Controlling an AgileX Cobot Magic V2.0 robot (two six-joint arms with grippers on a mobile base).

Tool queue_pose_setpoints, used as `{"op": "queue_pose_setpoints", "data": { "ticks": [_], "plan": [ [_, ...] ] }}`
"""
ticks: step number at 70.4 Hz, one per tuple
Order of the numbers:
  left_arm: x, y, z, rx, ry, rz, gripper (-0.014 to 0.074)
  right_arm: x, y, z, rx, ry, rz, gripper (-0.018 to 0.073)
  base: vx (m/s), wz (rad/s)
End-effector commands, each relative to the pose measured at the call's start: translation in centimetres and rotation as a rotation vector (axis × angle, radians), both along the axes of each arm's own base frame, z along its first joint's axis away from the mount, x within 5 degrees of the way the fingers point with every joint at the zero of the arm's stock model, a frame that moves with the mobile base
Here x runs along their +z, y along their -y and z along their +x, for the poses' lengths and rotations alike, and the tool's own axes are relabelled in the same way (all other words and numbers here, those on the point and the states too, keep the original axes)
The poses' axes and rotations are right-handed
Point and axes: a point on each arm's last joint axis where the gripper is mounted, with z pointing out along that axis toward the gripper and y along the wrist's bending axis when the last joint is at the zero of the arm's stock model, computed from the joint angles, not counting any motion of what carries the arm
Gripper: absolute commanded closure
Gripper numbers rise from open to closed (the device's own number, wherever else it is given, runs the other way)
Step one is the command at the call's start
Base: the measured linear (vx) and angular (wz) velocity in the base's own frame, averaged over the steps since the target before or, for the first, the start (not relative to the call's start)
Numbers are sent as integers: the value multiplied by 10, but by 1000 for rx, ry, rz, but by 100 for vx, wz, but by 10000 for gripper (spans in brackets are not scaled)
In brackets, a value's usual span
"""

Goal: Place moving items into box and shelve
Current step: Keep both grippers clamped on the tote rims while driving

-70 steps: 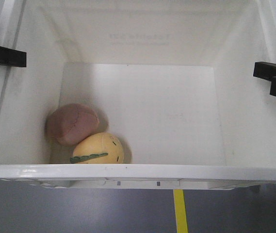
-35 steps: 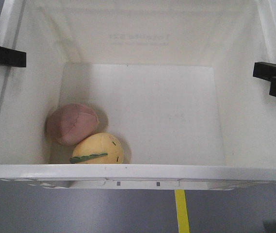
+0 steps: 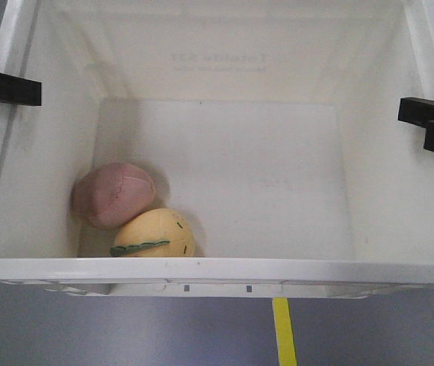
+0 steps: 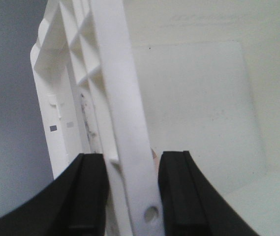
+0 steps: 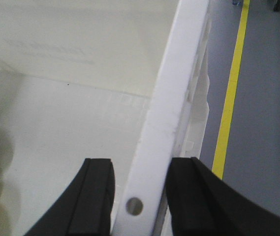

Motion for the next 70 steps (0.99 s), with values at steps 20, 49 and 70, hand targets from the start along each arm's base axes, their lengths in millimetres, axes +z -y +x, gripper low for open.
{"op": "queue_pose_setpoints", "data": {
  "ticks": [20, 49, 70],
  "plan": [
    [32, 8, -7, -8, 154, -166, 602, 27, -1, -2, -23, 146, 94, 564, 54, -5],
    [32, 8, -7, -8, 154, -166, 602, 27, -1, -2, -23, 146, 94, 564, 47, -4],
    [32, 8, -7, -8, 154, -166, 602, 27, -1, -2, -24, 147, 95, 564, 42, -15]
  ]
}}
